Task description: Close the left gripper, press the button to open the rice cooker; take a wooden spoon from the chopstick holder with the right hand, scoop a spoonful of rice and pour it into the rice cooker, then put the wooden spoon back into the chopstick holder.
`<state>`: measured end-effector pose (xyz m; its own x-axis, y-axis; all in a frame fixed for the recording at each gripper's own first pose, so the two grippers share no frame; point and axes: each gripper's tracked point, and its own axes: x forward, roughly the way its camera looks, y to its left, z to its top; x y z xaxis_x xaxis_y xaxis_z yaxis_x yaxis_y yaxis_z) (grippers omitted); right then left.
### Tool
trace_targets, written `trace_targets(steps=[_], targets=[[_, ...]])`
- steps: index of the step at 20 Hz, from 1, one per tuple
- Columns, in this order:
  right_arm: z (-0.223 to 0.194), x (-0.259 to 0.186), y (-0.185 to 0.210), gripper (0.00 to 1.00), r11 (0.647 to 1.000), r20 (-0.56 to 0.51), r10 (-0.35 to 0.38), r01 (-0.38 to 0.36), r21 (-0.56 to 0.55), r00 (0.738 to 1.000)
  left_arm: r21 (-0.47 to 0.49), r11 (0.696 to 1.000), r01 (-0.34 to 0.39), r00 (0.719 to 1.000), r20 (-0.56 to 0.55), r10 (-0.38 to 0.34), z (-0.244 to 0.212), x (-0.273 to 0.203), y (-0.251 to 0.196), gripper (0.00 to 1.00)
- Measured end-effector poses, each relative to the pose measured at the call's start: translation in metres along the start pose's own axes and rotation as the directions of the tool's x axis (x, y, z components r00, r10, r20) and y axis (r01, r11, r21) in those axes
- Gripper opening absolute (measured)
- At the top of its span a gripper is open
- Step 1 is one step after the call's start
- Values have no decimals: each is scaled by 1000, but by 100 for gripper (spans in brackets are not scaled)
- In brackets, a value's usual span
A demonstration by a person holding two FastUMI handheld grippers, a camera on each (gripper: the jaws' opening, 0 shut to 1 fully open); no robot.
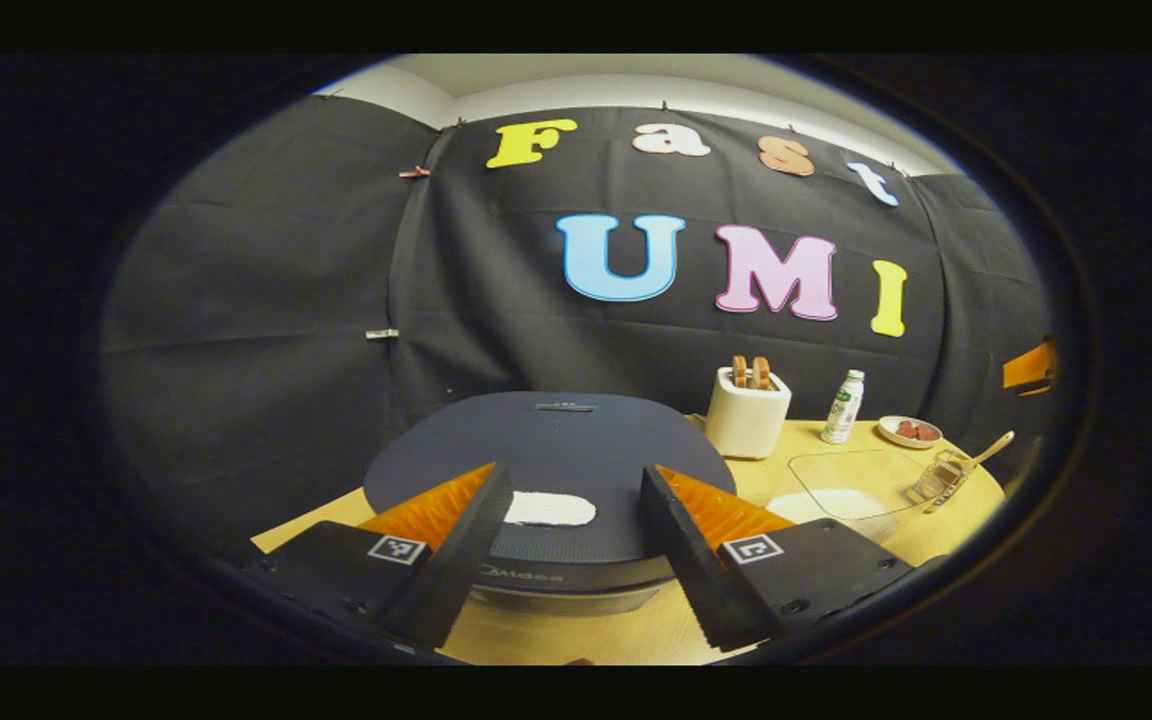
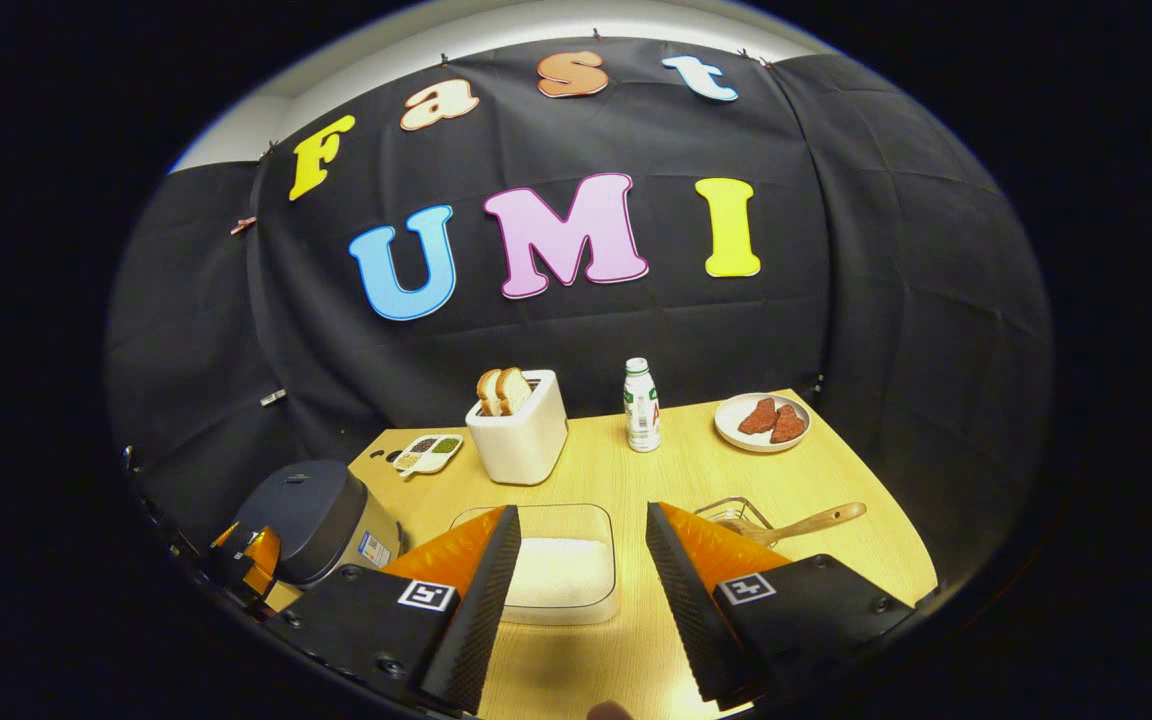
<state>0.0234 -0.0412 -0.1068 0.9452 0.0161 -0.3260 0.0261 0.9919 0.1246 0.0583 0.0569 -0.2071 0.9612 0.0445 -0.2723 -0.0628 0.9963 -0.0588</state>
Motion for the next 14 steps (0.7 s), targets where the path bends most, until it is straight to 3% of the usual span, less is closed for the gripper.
trace_targets(steps=[5,11,14], targets=[[-4,-2,7,80,1000,-4,10,-10,-12,1000,8,999,51,999,17,-51,6,19,1,93],[-4,-3,3,80,1000,-5,0,0,-20,1000,48,998,48,995,83,-52,16,17,2,90],[-1,-2,-6,80,1000,7,-16,16,-7,1000,-2,999,41,996,77,-41,23,12,3,89]])
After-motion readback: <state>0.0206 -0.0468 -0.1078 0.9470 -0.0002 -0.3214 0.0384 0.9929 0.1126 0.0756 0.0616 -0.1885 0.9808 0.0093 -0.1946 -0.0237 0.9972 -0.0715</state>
